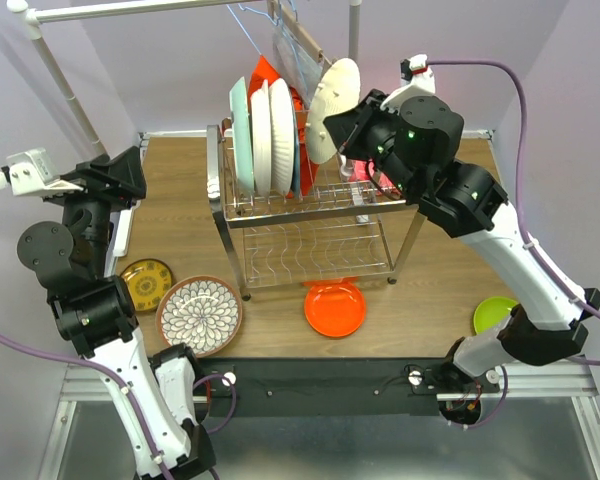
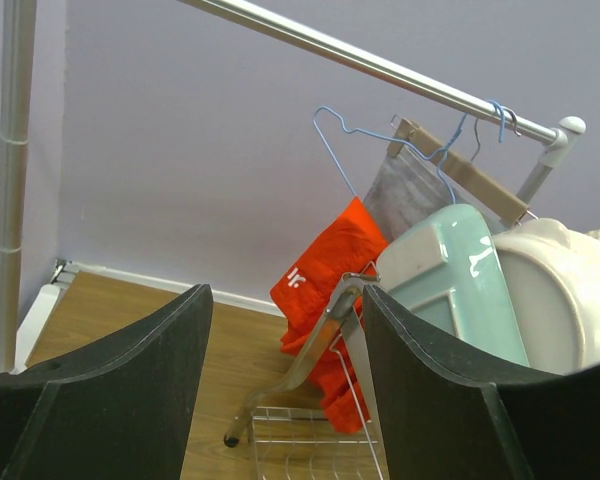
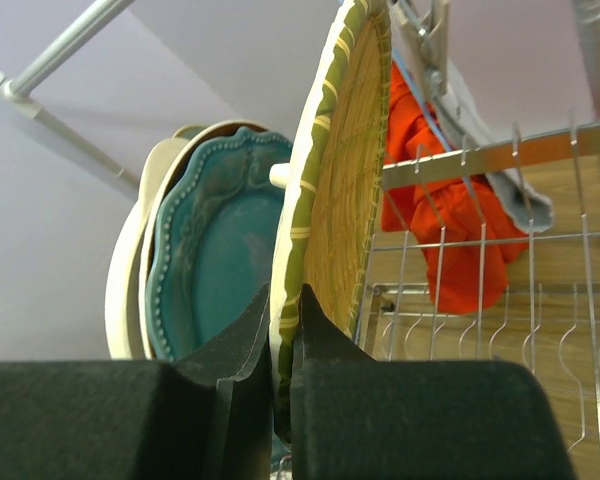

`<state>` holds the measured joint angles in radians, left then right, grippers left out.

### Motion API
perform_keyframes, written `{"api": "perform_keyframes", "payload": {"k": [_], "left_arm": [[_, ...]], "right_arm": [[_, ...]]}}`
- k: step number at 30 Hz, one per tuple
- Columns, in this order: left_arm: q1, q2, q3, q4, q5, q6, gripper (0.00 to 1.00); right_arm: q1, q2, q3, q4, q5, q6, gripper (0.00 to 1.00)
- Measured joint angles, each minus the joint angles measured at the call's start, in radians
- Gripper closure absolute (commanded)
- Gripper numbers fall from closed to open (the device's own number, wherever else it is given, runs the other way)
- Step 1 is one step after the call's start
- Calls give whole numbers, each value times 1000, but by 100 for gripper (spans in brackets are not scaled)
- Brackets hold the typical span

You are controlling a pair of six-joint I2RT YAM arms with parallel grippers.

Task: Load the plates into the dish rack
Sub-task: Insert the plate into the dish rack

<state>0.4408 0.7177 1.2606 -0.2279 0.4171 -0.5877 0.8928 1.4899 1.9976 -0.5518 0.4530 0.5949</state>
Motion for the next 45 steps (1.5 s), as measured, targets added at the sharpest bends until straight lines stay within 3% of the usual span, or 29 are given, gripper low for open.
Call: {"api": "perform_keyframes", "payload": {"k": [15,32,45], "left_arm": [[0,-28,-60,1,-6,-3,29],[0,-47,-95,2,-6,-13,30],[0,-47,-105,22,-6,-27,30]], "right_arm": [[-2,27,-4,-31,-141,45,99],[-2,42,-9,-80,-144,13,99],[13,129,110,-156,-128,-23,99]]}}
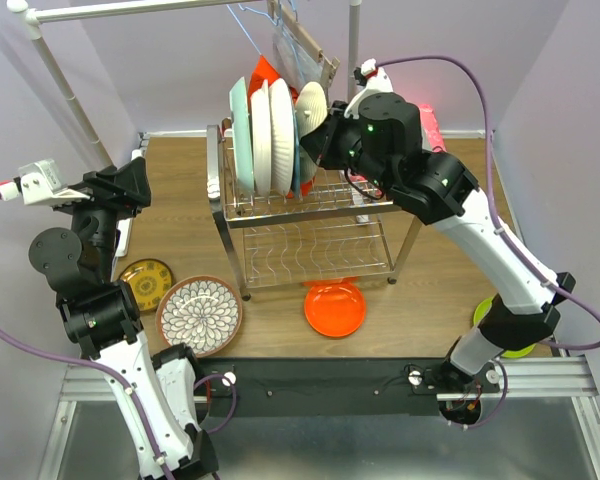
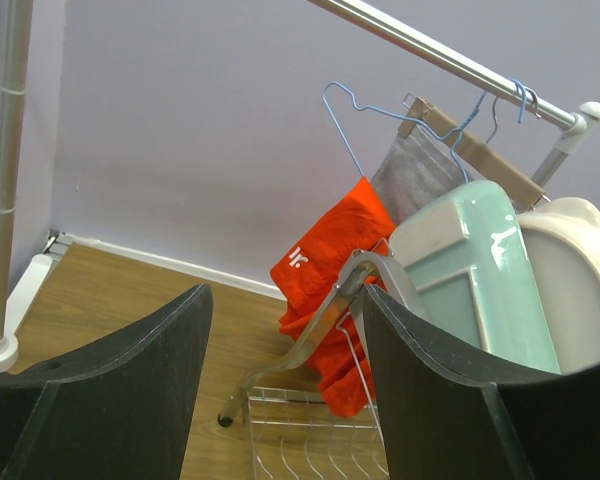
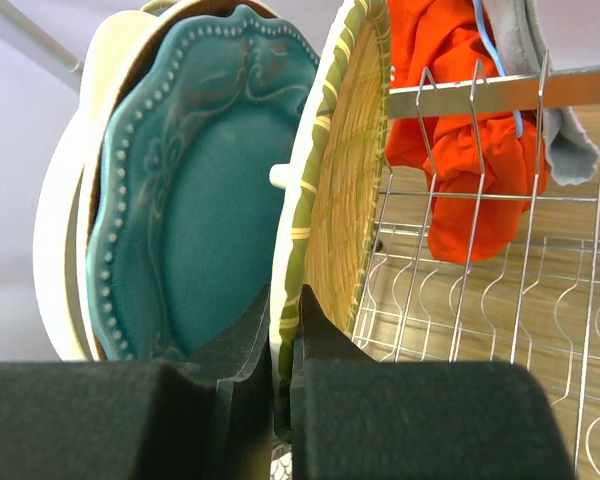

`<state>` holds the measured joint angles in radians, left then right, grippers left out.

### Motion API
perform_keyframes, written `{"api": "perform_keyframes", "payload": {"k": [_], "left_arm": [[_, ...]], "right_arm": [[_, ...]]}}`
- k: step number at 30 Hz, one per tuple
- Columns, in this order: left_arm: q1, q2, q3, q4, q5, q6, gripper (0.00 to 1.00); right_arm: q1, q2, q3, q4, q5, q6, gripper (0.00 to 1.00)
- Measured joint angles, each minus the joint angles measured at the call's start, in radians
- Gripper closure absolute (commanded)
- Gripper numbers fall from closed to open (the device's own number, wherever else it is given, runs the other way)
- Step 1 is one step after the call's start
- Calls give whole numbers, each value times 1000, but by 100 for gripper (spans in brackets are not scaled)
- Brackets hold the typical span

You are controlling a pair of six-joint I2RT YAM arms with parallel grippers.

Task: Load the plates into the dish rack
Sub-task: Insert the plate into the dish rack

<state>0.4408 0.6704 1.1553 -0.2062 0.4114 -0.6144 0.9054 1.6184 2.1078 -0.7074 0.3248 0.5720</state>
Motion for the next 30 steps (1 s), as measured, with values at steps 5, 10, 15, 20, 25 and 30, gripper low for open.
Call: {"api": "perform_keyframes", "payload": {"k": [5,10,15,20,25,30], "left_arm": [[0,0,-11,3,0,0,29],[0,0,-21,4,0,-3,30],[0,0,-24,10,0,-4,29],[0,-4,-25,9,0,-3,30],[0,-5,-25,10,0,-3,30],[0,-4,-25,10,0,-5,30]], "right_arm": [[5,16,58,-25,29,-33,99],[5,17,96,-26,53,-56,99],[5,16,84,-27,60,-59,99],[5,16,44,-29,59,-58,99],[12,16,32,-29,60,-60,99],[29,18,32,-28,78,-70,99]]}}
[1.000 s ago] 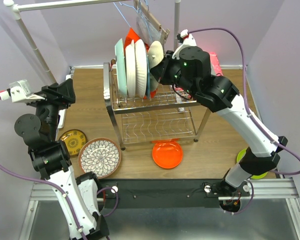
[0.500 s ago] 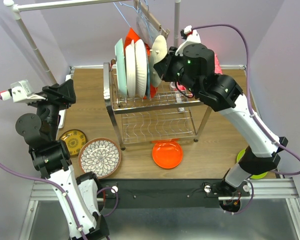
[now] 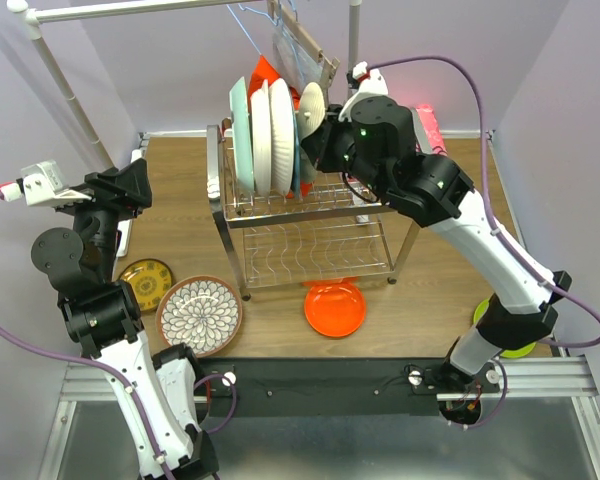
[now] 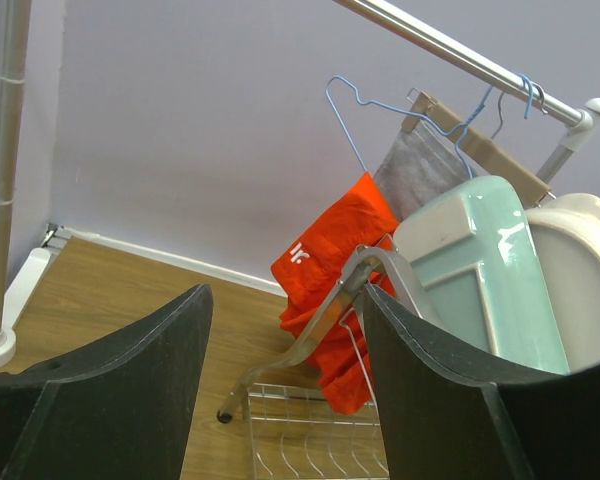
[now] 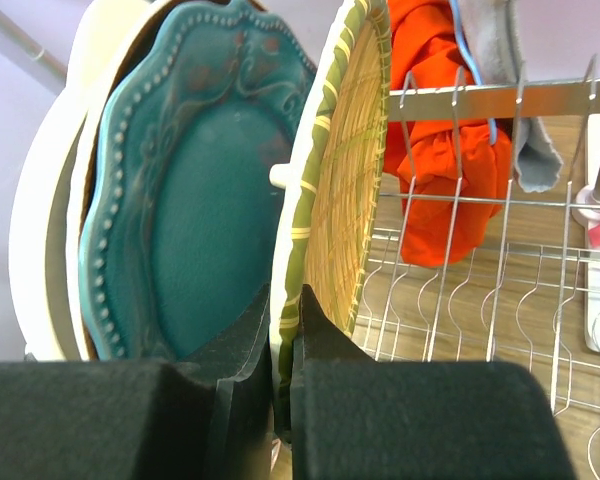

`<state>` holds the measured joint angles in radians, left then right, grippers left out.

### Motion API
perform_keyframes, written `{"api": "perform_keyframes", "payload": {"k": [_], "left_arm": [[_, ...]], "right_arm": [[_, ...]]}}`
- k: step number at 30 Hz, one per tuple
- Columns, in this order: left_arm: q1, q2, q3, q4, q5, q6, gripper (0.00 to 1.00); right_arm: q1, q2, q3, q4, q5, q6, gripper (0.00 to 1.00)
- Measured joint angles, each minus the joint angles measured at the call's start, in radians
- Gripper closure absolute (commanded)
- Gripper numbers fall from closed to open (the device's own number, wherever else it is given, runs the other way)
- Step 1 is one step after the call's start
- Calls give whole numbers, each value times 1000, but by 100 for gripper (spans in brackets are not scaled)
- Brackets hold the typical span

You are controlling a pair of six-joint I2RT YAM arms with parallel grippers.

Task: Load the plates into the dish rack
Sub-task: Insert the plate into the dish rack

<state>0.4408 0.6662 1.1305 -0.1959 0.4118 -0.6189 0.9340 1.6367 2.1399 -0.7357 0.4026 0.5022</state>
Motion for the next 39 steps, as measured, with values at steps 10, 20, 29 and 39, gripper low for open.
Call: {"api": "perform_keyframes", "payload": {"k": [10,20,29,39], "left_arm": [[0,-6,-19,4,0,-2,29],[0,-9,-29,7,0,-2,30],[0,-8,-27,7,0,-2,29],[0,22,18,8,0,-1,29]], "right_arm": [[31,24,0,-1,51,-29,85],[60,12,-24,16,62,-60,50],[69,-40,-58,42,71,-101,35],[75,-150,-113,118,73,-183,22]]}}
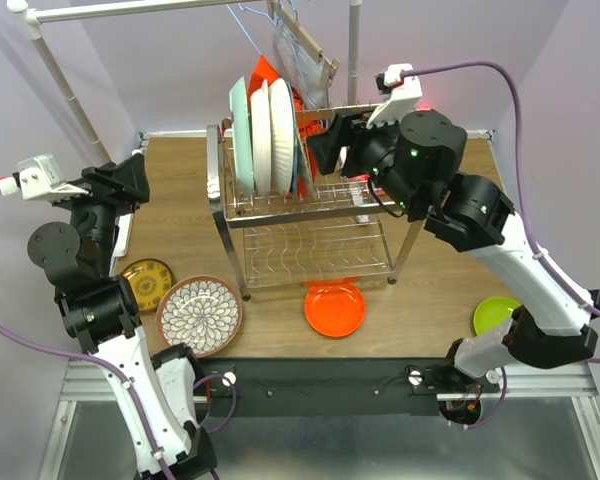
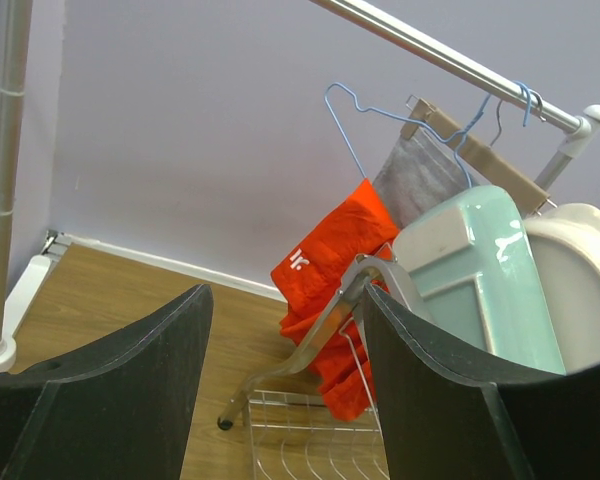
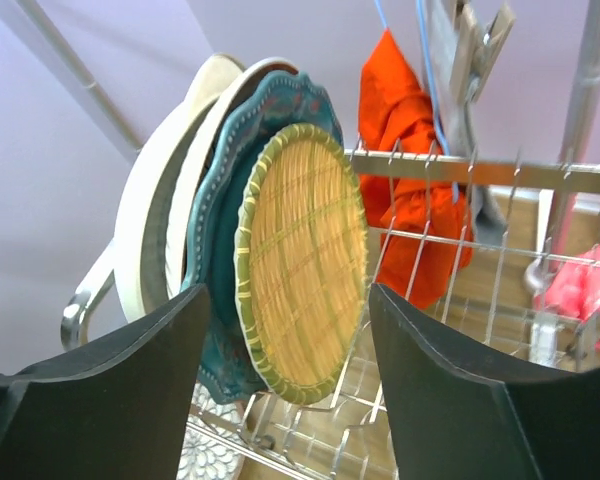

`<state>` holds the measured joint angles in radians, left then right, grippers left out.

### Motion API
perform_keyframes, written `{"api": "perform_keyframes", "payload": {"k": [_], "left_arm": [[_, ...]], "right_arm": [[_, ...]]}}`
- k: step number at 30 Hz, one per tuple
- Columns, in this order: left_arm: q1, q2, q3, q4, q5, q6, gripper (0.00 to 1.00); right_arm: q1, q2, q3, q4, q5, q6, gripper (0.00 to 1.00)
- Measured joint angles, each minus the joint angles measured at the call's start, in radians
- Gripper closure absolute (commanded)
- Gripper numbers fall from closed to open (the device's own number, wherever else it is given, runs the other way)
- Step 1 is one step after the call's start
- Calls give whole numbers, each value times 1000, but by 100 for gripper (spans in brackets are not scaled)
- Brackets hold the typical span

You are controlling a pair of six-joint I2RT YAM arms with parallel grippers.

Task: Load the plates into the dish rack
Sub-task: Insert the plate into the dish rack, then grab a plate with the left arm

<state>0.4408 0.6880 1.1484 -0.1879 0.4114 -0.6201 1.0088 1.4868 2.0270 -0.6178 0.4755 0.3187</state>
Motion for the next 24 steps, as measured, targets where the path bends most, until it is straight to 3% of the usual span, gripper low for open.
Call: {"api": "perform_keyframes", "payload": {"k": [7,14,24], "left_arm": [[0,54,101,-38,0,54,29],[0,110,179,-113,3,146,29],[-33,94,103,-231,19,216,29]], "right_arm": [[0,-119,-89,53,-111,-198,3],[-1,-291,-216,78,-322,-473,2],[-3,-495,-451,-22,-668,-923,3]]}}
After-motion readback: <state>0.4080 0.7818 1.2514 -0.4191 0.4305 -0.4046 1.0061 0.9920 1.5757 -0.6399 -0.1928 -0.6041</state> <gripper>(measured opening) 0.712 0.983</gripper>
